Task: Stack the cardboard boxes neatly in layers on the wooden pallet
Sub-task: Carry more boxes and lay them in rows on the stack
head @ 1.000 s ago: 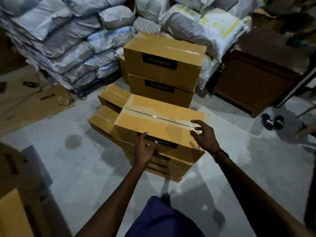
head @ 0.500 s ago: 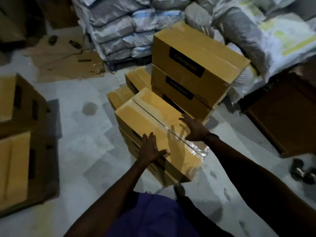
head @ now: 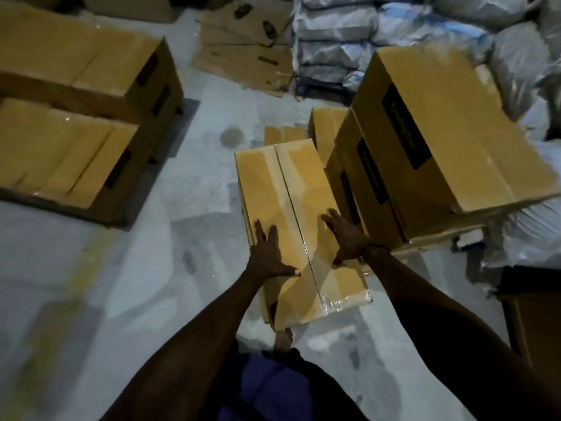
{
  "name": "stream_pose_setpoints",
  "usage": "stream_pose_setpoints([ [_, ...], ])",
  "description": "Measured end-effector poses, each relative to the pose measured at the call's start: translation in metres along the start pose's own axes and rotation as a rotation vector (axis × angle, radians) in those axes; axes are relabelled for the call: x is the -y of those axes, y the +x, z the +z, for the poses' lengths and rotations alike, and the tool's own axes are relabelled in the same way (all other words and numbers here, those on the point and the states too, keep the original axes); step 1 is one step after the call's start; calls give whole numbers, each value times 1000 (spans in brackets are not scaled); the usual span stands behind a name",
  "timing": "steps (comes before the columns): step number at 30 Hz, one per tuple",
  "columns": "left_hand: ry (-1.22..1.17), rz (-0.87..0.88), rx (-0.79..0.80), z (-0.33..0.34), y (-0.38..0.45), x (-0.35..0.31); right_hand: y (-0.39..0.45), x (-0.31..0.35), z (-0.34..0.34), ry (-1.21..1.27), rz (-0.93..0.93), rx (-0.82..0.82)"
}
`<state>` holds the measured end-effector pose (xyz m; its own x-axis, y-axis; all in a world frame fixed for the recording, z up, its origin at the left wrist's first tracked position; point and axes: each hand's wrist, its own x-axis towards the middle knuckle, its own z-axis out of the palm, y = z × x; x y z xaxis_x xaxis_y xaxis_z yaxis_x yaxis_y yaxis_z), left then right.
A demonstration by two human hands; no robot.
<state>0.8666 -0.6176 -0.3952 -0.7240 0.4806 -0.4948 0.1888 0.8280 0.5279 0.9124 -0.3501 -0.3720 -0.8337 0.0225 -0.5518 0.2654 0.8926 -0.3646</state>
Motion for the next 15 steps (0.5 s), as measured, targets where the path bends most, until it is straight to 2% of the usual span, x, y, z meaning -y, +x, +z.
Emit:
stream_pose_setpoints([
  [8,-27,-125,-69,14,2,-14,7,-4,6,60,-90,-48],
  [15,-40,-198,-124,-6,-14,-2,5,42,-4,-13,-127,-41],
])
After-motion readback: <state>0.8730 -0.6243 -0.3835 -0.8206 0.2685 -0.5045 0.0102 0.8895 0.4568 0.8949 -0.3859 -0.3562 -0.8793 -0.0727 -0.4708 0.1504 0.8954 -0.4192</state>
